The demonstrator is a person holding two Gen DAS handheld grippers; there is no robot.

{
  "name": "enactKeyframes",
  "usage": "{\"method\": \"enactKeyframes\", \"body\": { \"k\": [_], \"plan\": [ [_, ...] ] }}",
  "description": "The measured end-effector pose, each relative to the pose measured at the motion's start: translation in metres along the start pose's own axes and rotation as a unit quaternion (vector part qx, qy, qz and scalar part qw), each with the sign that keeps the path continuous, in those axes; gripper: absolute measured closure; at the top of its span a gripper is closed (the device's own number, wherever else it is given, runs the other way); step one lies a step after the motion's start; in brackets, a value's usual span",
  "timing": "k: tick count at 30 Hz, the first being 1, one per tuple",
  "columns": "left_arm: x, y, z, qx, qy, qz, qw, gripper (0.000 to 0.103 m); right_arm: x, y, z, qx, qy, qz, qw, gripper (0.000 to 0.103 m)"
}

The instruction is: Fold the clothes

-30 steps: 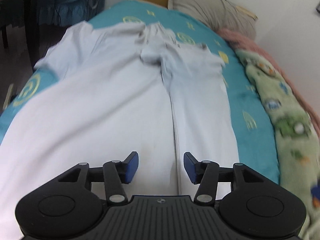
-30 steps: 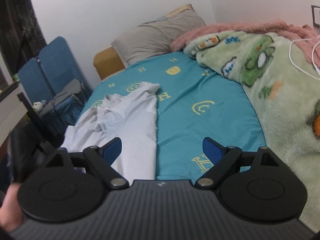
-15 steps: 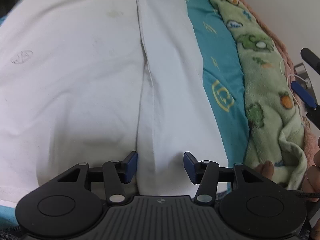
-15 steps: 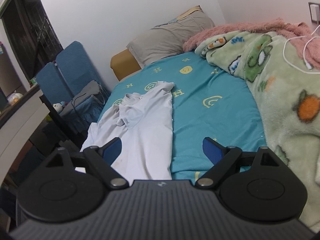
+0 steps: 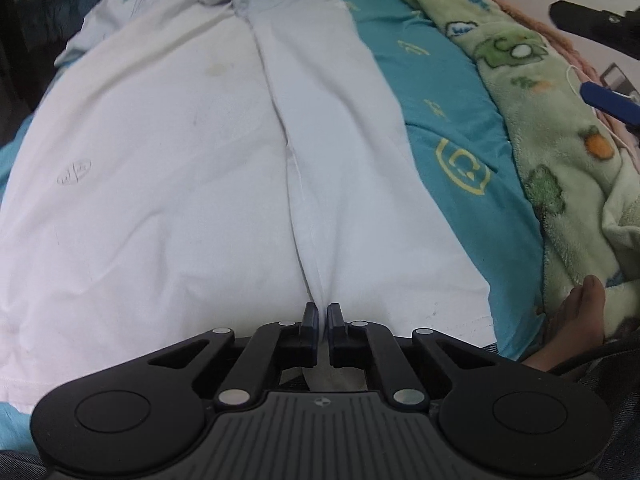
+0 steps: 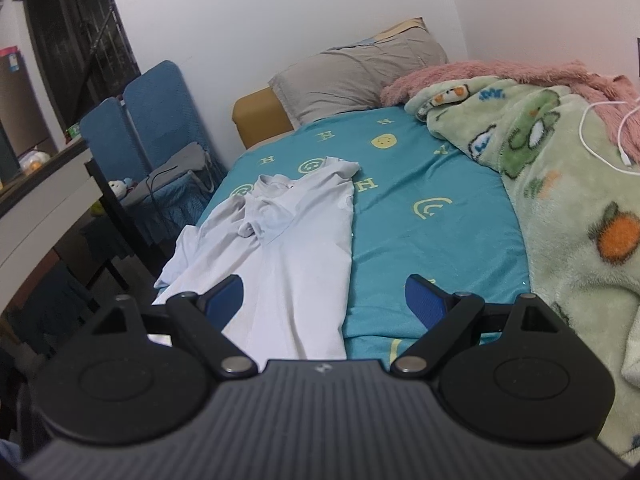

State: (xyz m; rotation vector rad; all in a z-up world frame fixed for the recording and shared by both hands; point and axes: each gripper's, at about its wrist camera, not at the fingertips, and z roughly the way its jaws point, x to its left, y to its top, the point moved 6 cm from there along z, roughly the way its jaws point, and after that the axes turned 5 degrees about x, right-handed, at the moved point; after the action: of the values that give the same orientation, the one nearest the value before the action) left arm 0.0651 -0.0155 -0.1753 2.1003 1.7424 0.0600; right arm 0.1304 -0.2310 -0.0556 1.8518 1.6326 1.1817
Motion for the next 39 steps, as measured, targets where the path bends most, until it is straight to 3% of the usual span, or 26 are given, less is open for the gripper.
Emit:
{"method": "enactKeyframes", "body": {
  "k": [2,5,8,11,14,17,22,28,31,35,39],
  "plan": [
    [0.001,0.007,-0.011,-0.024,0.012,0.009,0.9996,0.066,0.001,0.001,-0.003,-0.006,0.001,-0.003,1.000,0.014],
    [0.001,0.024,-0.035,-0.079,0.033,0.022,0.9961,0.037,0.002,0.003,-0.009,-0.021,0.002,-0.002,1.000,0.014],
    [-0.005,0.051,-0.059,-0.138,0.061,0.033,0.9879,0.017,0.003,0.007,-0.017,-0.040,0.002,-0.001,0.999,0.014],
    [-0.012,0.075,-0.081,-0.187,0.082,0.043,0.9779,0.004,0.003,0.010,-0.025,-0.060,-0.001,-0.004,0.998,0.014],
    [-0.026,0.092,-0.089,-0.239,0.090,0.070,0.9644,0.000,0.003,0.013,-0.030,-0.070,0.002,-0.005,0.998,0.014],
    [-0.030,0.094,-0.077,-0.262,0.101,0.071,0.9570,0.000,0.004,0.012,-0.031,-0.070,0.007,-0.010,0.997,0.014],
    [-0.016,0.083,-0.054,-0.253,0.096,0.049,0.9615,0.000,0.011,0.009,-0.025,-0.061,0.002,-0.027,0.998,0.014],
    [-0.016,0.071,-0.070,-0.280,0.109,0.062,0.9518,0.000,0.022,0.005,-0.023,-0.055,0.000,-0.048,0.997,0.014],
    [-0.008,0.069,-0.079,-0.281,0.112,0.051,0.9518,0.000,0.022,0.002,-0.015,-0.045,-0.008,-0.048,0.998,0.014],
    [0.020,0.070,-0.099,-0.287,0.106,0.013,0.9520,0.000,0.028,0.004,0.017,0.001,-0.005,-0.064,0.998,0.014],
    [0.058,0.069,-0.123,-0.295,0.104,-0.028,0.9493,0.000,0.058,0.026,0.057,0.027,0.009,-0.109,0.994,0.014]
  ]
}}
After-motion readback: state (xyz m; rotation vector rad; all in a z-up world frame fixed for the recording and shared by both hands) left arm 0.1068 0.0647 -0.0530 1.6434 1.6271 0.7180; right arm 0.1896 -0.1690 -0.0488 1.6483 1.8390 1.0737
